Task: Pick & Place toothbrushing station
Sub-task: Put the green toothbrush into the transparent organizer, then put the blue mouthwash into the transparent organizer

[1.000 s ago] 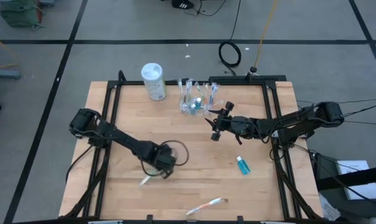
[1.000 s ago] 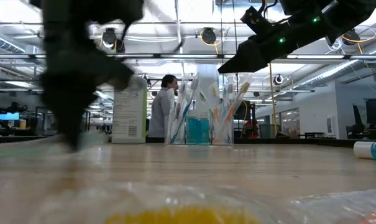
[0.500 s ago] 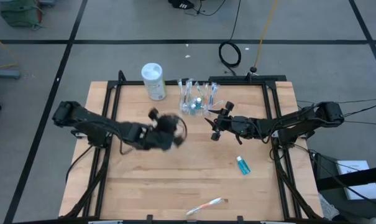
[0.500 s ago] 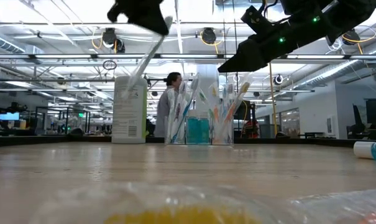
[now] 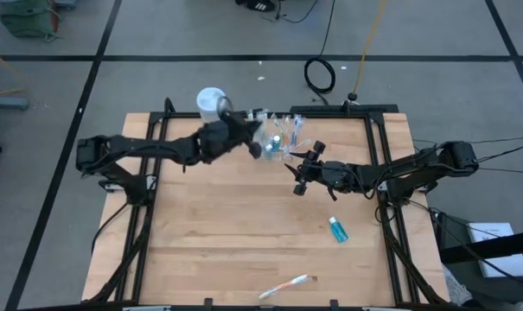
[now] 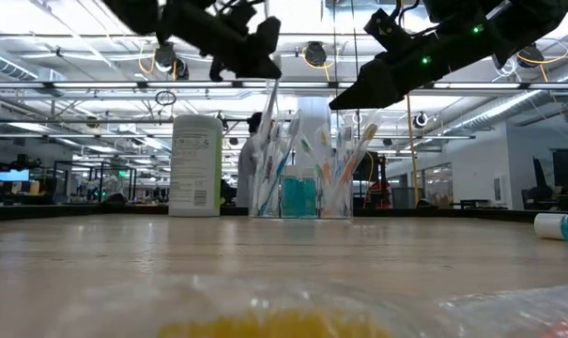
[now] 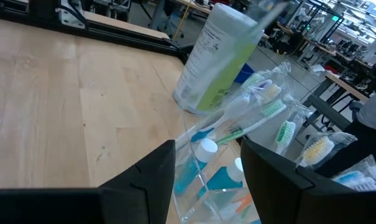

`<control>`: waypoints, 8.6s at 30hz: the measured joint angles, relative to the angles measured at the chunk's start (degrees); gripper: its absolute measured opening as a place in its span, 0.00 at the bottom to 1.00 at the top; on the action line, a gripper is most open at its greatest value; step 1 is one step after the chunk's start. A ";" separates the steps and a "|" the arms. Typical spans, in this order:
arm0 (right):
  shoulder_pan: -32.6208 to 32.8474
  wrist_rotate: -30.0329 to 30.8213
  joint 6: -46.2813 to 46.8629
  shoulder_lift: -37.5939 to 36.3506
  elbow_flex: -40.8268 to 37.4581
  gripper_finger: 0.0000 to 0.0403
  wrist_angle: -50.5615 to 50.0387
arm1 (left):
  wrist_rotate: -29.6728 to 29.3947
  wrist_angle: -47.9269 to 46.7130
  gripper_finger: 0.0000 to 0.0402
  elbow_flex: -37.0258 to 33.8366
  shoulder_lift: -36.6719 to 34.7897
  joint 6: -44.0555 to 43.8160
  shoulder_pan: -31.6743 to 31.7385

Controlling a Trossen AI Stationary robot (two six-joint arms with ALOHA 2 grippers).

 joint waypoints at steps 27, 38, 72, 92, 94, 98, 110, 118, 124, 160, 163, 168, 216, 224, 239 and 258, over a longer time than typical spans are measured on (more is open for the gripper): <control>0.00 0.00 0.00 0.01 0.00 0.43 -0.02 | 0.11 20.50 0.04 -17.91 5.14 -10.31 4.96; 0.00 0.00 0.00 0.00 0.00 0.44 -0.02 | 1.45 18.42 0.16 -17.94 5.16 -6.58 4.94; -0.01 0.00 0.00 -0.01 0.00 0.43 -0.02 | 4.82 16.12 0.49 -17.72 0.36 -5.13 -9.36; -0.02 0.00 0.00 0.00 0.00 0.43 0.01 | 4.74 9.83 0.49 -17.74 0.42 -6.76 -18.09; 0.00 0.01 0.00 0.00 0.00 0.43 0.08 | 4.76 9.79 0.49 -17.74 0.42 -6.81 -18.14; 0.00 0.04 0.00 0.01 0.00 0.44 0.07 | 4.74 9.70 0.49 -17.74 0.42 -6.83 -18.10; 2.55 -0.01 5.16 -0.39 0.07 0.44 -9.35 | 4.70 8.53 0.49 -17.74 0.42 -6.44 -18.08; 11.03 -0.04 6.26 -6.26 0.04 0.44 -24.81 | 4.61 7.79 0.49 -17.74 0.42 -6.59 -18.08; 17.26 0.09 15.12 -12.94 0.04 0.43 -31.46 | 4.61 7.80 0.49 -17.74 0.42 -6.64 -18.08; 18.95 -31.47 74.99 -3.34 0.00 0.42 -60.88 | 4.59 7.80 0.49 -17.74 0.42 -8.38 -18.08; 18.95 -32.05 75.03 -0.85 0.00 0.42 -60.14 | 4.59 7.79 0.49 -17.74 0.42 -8.39 -18.08; 18.93 -33.94 71.30 2.58 0.28 0.42 -60.10 | 4.59 7.77 0.49 -17.74 0.42 -8.41 -18.08; 11.93 -41.88 87.67 -5.84 -0.07 0.40 -69.90 | 4.63 6.76 0.49 -17.74 0.44 -8.43 -18.08; 12.11 -41.99 94.92 -5.87 -0.04 0.40 -73.01 | 4.65 6.76 0.49 -17.74 0.44 -8.43 -18.08; 13.38 -45.74 98.42 -7.61 0.00 0.40 -74.74 | 4.70 6.76 0.49 -17.74 0.44 -9.85 -18.08; 19.02 -40.81 123.51 -11.72 -6.34 0.39 -66.90 | 4.76 6.06 0.49 -17.74 0.44 -9.19 -18.08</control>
